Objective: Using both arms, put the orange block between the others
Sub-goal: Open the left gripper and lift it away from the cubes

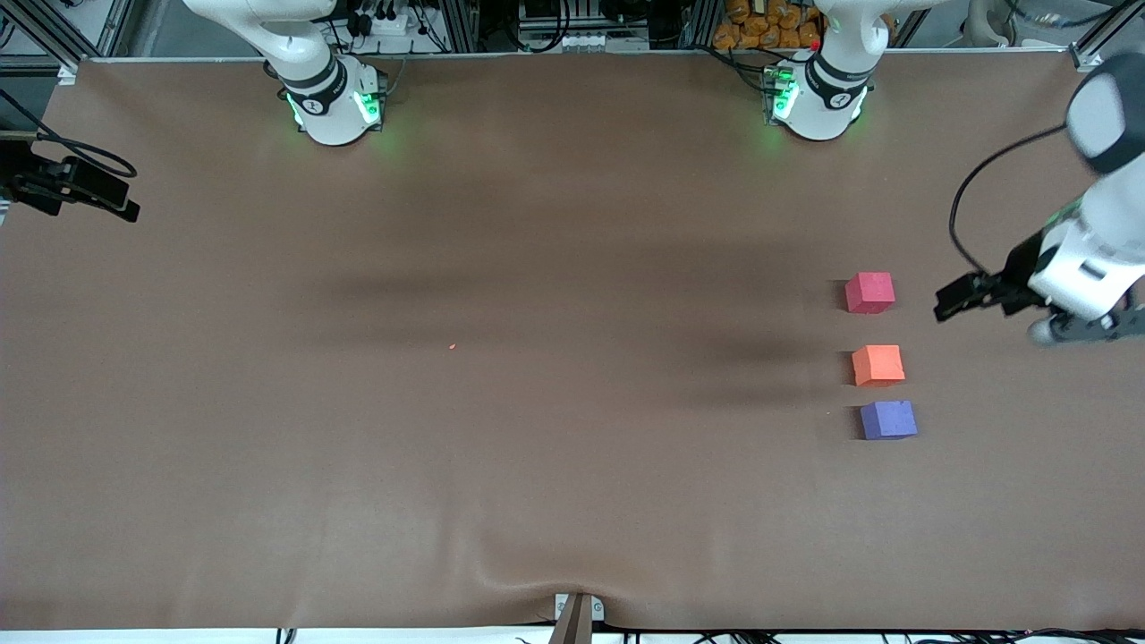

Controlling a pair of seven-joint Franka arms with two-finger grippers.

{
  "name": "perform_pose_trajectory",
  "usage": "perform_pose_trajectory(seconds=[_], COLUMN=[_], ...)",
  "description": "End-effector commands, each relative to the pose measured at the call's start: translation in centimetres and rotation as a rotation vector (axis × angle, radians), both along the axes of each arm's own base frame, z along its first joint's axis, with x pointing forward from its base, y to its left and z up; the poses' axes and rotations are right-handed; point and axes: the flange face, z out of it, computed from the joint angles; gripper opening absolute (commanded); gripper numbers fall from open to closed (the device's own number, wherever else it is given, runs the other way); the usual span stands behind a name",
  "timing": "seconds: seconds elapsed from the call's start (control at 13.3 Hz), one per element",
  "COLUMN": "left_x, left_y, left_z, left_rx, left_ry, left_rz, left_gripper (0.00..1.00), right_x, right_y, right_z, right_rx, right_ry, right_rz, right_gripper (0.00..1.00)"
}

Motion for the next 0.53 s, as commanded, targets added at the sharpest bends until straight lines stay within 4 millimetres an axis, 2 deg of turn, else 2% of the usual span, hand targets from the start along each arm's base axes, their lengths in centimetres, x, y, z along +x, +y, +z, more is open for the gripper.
perform_pose_trajectory(seconds=[0.0,0.07,0.22,0.3,0.45], left_x=[-2.3,-2.6,-3.2,-3.3,-3.4], left_y=[-2.0,-1.9,-1.3,-0.9,-0.4], left_z=[4.3,5.0,10.0,11.0,11.3], left_rx=[0.006,0.01,0.008,0.007,0.008], left_ry=[-0.011,-0.005,-0.003,0.025,0.037], left_rz=[0.009,0.0,-0.004,-0.002,0.005], left_gripper=[1.0,1.0,1.0,1.0,1.0], right_x=[-0.2,-0.2,-0.2,-0.2,-0.2], right_y=[0.4,0.4,0.4,0.4,0.4], right_z=[0.5,0.6,0.6,0.6,0.6], right_rx=[0.011,0.011,0.011,0.011,0.011], right_ry=[0.002,0.0,0.0,0.0,0.0], right_rz=[-0.01,-0.01,-0.01,-0.01,-0.01], right_gripper=[1.0,1.0,1.0,1.0,1.0])
